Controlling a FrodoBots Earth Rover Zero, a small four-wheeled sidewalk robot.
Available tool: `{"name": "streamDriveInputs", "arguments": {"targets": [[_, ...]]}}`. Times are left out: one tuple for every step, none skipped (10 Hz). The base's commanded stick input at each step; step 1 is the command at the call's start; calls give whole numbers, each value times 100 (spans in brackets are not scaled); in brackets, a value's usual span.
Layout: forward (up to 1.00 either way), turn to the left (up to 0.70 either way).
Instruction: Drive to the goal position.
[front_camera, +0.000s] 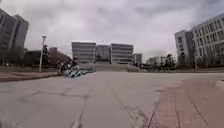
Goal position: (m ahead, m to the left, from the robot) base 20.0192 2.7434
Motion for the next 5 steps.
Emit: {"name": "streamDriveInputs", "arguments": {"targets": [[70,-11],[70,-16],[70,-17],[70,-13],[70,0]]}}
